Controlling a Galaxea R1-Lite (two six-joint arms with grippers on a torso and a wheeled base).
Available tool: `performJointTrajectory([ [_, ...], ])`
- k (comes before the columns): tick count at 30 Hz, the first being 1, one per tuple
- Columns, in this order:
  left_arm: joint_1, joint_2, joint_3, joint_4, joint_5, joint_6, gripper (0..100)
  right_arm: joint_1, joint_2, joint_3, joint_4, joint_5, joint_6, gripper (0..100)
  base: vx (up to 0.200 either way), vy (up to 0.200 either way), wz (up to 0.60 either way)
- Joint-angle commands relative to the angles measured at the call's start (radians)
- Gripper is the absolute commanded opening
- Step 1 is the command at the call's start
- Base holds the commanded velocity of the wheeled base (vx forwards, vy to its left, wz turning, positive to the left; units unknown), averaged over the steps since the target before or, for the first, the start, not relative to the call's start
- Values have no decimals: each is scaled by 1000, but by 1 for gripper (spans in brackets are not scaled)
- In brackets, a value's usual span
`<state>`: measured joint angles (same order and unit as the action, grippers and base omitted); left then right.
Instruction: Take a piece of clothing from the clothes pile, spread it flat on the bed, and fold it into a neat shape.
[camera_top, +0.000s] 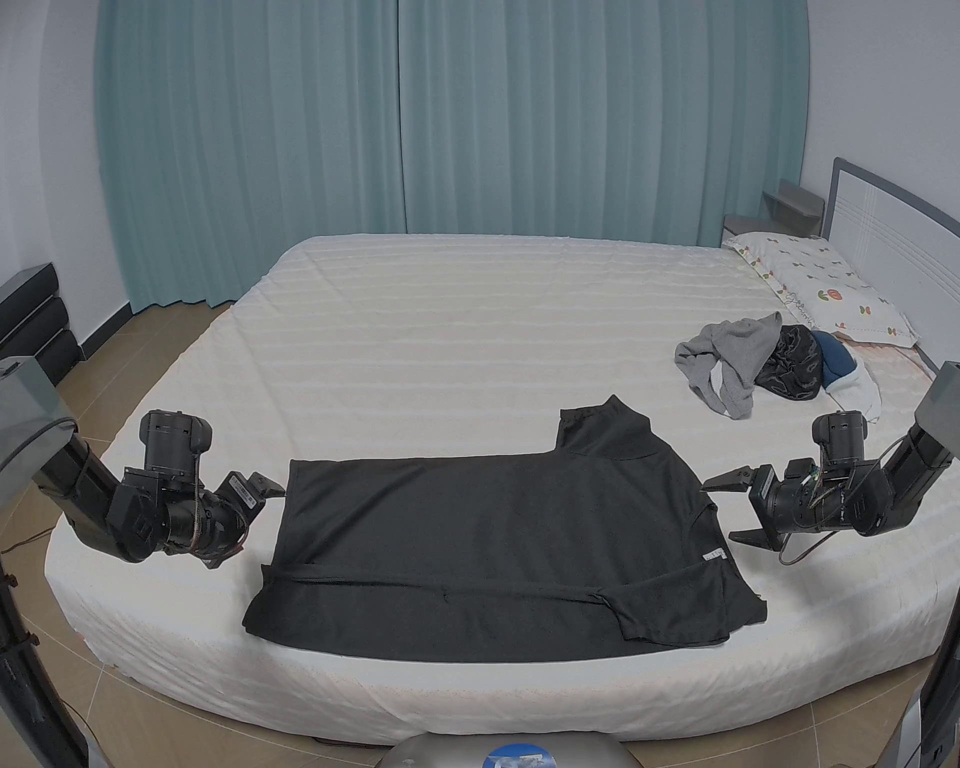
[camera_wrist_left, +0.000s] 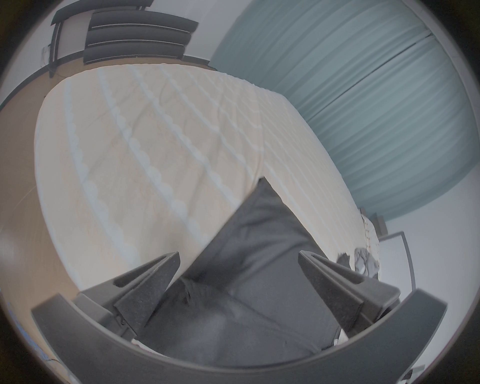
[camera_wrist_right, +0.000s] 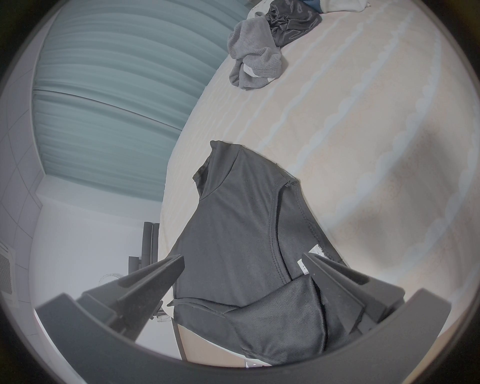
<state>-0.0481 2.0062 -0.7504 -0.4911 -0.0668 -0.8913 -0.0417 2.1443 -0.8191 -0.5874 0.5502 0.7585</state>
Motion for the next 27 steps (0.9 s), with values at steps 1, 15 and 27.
performJointTrajectory([
  [1, -87, -103, 51, 51, 1, 5, 100, 2, -6, 20, 0, 0, -2, 100, 0, 0, 0],
  [15, -193, 45, 54, 81, 13, 9, 100, 5, -4, 38, 0, -1, -13, 100, 0, 0, 0],
  [27, -88, 140, -121, 71, 21, -77, 100, 8, 2, 37, -2, -3, -15, 100, 0, 0, 0],
])
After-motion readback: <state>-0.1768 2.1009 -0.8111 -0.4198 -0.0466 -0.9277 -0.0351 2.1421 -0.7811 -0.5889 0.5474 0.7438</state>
